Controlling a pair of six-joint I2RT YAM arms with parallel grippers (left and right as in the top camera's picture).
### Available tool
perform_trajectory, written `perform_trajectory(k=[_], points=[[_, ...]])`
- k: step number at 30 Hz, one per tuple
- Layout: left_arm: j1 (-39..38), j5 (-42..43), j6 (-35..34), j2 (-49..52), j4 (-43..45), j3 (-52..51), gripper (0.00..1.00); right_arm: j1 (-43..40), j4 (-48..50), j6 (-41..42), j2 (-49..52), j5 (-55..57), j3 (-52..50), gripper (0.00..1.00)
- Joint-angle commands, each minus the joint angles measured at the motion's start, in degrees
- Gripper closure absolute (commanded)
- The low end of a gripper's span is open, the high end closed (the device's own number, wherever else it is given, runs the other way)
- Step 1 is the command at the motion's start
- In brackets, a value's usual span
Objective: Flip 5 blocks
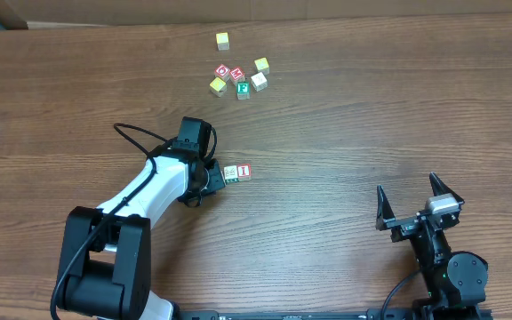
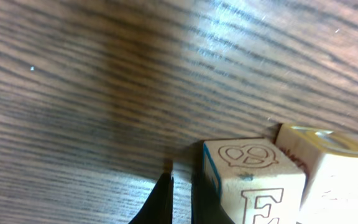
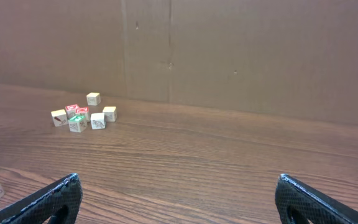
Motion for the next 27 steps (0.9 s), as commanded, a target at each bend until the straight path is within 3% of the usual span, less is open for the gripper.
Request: perform_trajectory(k=[1, 7, 12, 17, 27], points=[[0.2, 0.0, -0.8, 0.6, 0.6, -0.5, 0.95, -0.3, 0.2, 0.0, -0.4, -0.1, -0.6, 0.0], [0.2, -1.0, -0.6, 0.6, 0.5, -0.3, 0.96, -0.3, 0.2, 0.0, -0.4, -0.1, -0.6, 0.0], [0.2, -0.8, -0.1, 0.1, -5.8, 2.7, 0.96, -0.3, 0.2, 0.0, -0.4, -0.1, -0.6, 0.0], [-0.2, 5.2, 1.3, -0.1, -10.2, 4.3, 0.96, -0.3, 0.2, 0.0, -0.4, -0.1, -0.6, 0.0], [-0.7, 4.7, 1.1, 1.2, -5.5, 2.6, 0.96, -0.3, 0.2, 0.0, -0.4, -0.1, -0.6, 0.0]])
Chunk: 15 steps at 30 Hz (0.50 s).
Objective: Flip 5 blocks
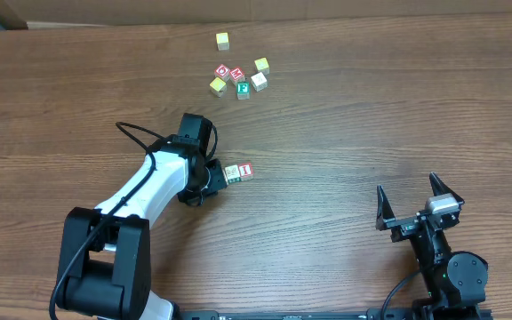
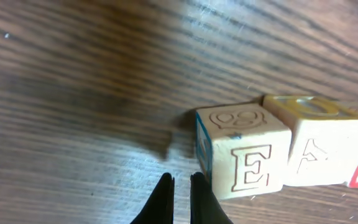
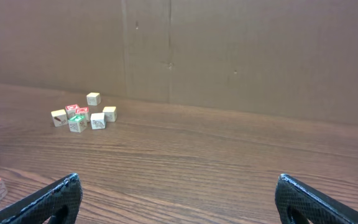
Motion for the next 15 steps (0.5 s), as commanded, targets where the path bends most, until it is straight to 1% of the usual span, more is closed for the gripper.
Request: perform_trajectory(k=[1, 7, 12, 15], points=[[-0.5, 1.0, 0.9, 1.1, 1.0, -0.4, 0.96, -0.3, 0.2, 0.0, -0.4, -0.1, -0.6, 0.0], [-0.5, 0.9, 1.0, 1.1, 1.7, -0.4, 0.96, -0.3, 0.2, 0.0, -0.4, -0.1, -0.6, 0.0], [-0.5, -2.6, 1.1, 1.1, 1.3, -0.3, 0.96, -0.3, 0.2, 0.0, -0.4, -0.1, -0.6, 0.0], [-0.5, -2.2, 1.1, 1.1, 1.1, -0.3, 0.96, -0.3, 0.2, 0.0, -0.4, -0.1, -0.6, 0.0]])
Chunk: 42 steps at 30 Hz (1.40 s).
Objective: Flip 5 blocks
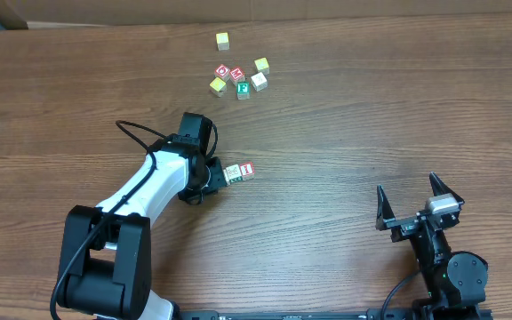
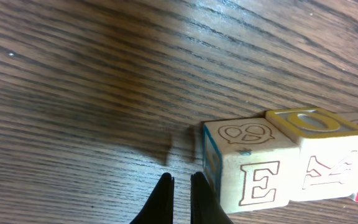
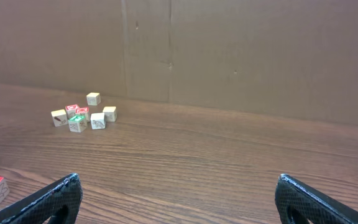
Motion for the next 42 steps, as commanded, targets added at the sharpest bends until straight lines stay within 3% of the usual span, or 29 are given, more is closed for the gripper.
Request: perform_trajectory(k=[1, 11, 42], points=[[-0.5, -0.5, 1.1, 0.7, -0.7, -0.3, 0.96, -0.3, 0.2, 0.0, -0.4, -0.1, -0.6, 0.0], [-0.8, 9.7, 1.1, 0.7, -3.8, -0.3, 0.96, -0.3, 0.2, 0.0, -0.4, -0.1, -0.6, 0.0], [-0.8, 7.0, 1.1, 0.7, 2.4, -1.5, 0.96, -0.3, 0.2, 0.0, -0.4, -0.1, -0.6, 0.0]])
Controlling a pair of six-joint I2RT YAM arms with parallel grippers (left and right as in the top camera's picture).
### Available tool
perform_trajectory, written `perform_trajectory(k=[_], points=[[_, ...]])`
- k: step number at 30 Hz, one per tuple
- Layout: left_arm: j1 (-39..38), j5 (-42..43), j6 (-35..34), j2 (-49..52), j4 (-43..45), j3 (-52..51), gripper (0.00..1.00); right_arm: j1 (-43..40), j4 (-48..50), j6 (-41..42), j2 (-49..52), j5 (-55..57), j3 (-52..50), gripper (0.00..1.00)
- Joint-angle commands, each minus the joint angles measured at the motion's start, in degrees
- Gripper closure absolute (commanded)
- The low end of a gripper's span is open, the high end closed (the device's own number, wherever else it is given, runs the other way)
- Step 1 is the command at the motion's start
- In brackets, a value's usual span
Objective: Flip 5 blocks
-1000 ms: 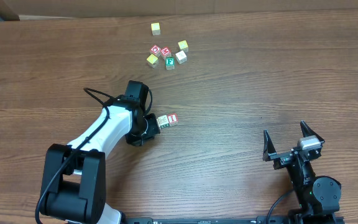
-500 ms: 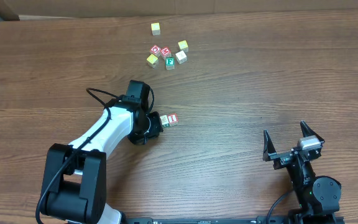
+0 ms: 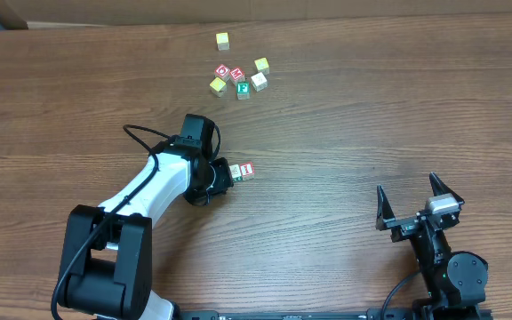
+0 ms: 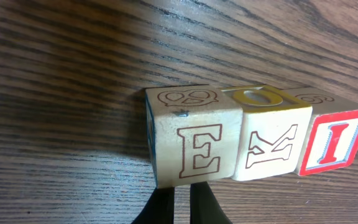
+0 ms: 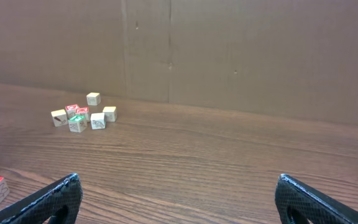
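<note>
Three wooden blocks lie in a row in the left wrist view: an E block (image 4: 191, 146), a K block (image 4: 272, 146) and a red-framed I block (image 4: 334, 142). From overhead the row (image 3: 239, 171) shows at mid-table. My left gripper (image 4: 182, 191) is shut and holds nothing, its tips right against the E block's near face. Several more blocks (image 3: 240, 76) are clustered at the far side. My right gripper (image 5: 178, 199) is open and holds nothing, near the front right edge (image 3: 409, 203).
A single yellow block (image 3: 223, 40) sits beyond the cluster near the table's back edge. A cardboard wall (image 5: 229, 50) stands behind the table. Bare wood (image 3: 354, 133) lies between the two arms.
My left gripper has shifted right, toward the row. The E block, then up and to the right of the tips, now sits straight ahead of them. The right arm is unchanged.
My shut left gripper stood just left of the row, with the E block at the lower right of its view. At the two later moments the row had turned slightly. Now the tips meet the E block. The right gripper stayed open and still throughout.
</note>
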Motion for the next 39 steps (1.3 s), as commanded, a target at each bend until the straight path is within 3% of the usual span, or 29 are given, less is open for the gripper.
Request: perform_trajectory(k=[1, 6, 15, 26, 32, 39], points=[[-0.2, -0.2, 1.1, 0.7, -0.2, -0.5, 0.96, -0.3, 0.2, 0.0, -0.4, -0.1, -0.6, 0.0], [-0.2, 3.6, 2.5, -0.4, -4.6, 1.6, 0.96, -0.3, 0.2, -0.1, -0.4, -0.1, -0.6, 0.0], [-4.9, 0.1, 0.8, -3.8, -11.1, 11.4, 0.96, -0.3, 0.2, 0.0, -0.4, -0.1, -0.6, 0.0], [-20.0, -12.2, -5.1, 0.6, -2.0, 15.7, 0.96, -0.3, 0.2, -0.1, -0.4, -0.1, -0.6, 0.0], [-22.9, -22.3, -4.9, 6.6, 2.5, 15.8, 0.96, -0.3, 0.2, 0.0, -0.4, -0.1, -0.6, 0.0], [-22.9, -26.3, -3.5, 9.8, 3.0, 15.7, 0.96, -0.3, 0.2, -0.1, -0.4, -0.1, -0.6, 0.0]])
